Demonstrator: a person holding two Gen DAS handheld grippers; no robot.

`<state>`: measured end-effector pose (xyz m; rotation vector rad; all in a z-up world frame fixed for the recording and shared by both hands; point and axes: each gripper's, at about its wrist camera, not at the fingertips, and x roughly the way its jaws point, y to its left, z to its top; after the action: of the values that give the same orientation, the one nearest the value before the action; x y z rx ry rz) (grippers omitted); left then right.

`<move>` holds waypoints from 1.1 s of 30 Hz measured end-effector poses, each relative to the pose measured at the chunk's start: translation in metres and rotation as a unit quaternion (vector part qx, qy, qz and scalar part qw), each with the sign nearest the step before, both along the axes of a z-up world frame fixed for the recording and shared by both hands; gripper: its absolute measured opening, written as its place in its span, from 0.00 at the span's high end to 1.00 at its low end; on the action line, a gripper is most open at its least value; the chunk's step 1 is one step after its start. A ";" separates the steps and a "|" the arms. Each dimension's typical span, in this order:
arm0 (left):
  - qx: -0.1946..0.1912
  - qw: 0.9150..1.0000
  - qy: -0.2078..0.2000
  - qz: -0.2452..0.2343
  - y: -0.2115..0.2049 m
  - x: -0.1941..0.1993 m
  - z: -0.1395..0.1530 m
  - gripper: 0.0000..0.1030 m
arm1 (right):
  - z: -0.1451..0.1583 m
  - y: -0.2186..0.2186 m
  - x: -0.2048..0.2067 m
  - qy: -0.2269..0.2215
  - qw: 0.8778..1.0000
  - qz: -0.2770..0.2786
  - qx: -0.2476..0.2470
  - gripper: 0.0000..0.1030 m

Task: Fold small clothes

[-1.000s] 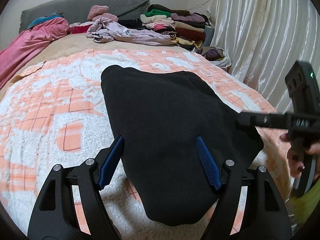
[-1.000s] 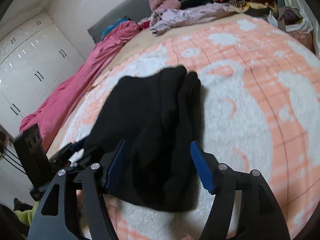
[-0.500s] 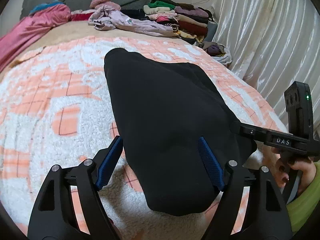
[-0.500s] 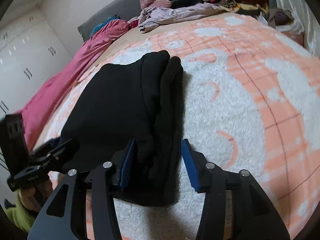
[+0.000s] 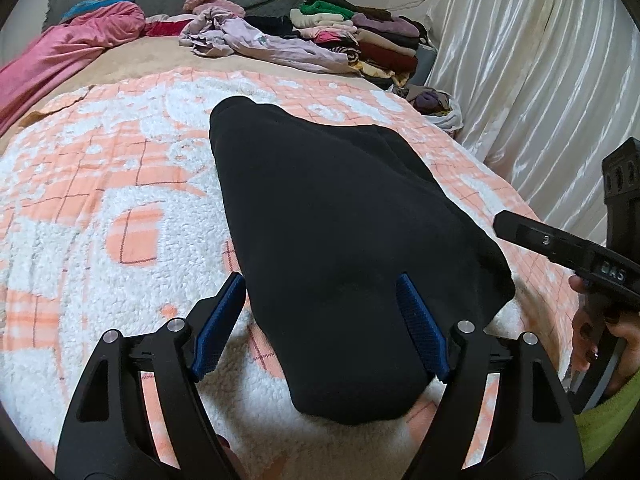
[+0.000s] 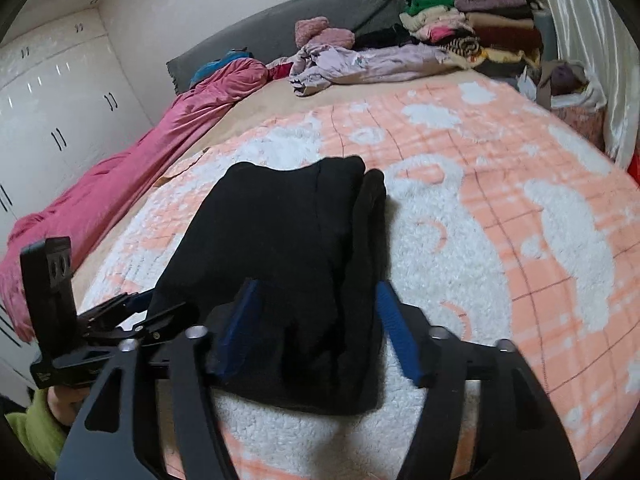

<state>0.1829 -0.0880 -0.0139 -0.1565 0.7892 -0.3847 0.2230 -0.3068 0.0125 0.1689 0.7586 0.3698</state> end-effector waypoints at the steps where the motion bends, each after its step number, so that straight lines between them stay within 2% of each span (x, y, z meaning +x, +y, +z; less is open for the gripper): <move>1: 0.002 1.000 -0.001 0.001 0.000 -0.002 0.001 0.30 | 0.003 0.001 -0.003 -0.009 1.000 -0.003 -0.007 0.27; 7: 0.012 1.000 -0.018 0.018 0.008 -0.021 0.012 0.16 | 0.023 0.003 -0.026 -0.064 0.997 -0.018 -0.036 0.07; 9: 0.020 0.999 -0.027 0.025 0.010 -0.029 0.017 0.09 | 0.028 0.004 -0.034 -0.080 0.996 -0.022 -0.042 0.05; 16: 0.041 0.997 -0.040 0.054 0.023 -0.065 0.022 0.09 | 0.026 0.015 -0.063 -0.101 0.992 -0.021 -0.066 0.04; 22: 0.041 0.996 -0.025 0.070 0.038 -0.085 0.016 0.09 | 0.012 0.021 -0.080 -0.089 0.993 -0.023 -0.068 0.04; 27: 0.039 0.996 -0.004 0.079 0.045 -0.095 0.005 0.09 | -0.009 0.025 -0.094 -0.059 0.996 -0.032 -0.064 0.04; 33: 0.046 0.996 0.000 0.077 0.043 -0.109 -0.005 0.09 | -0.024 0.031 -0.111 -0.052 0.994 -0.045 -0.084 0.04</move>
<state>0.0736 -0.0447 -0.0190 -0.1297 0.7885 -0.2029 0.1119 -0.2762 -0.0114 0.0248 0.6736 0.2259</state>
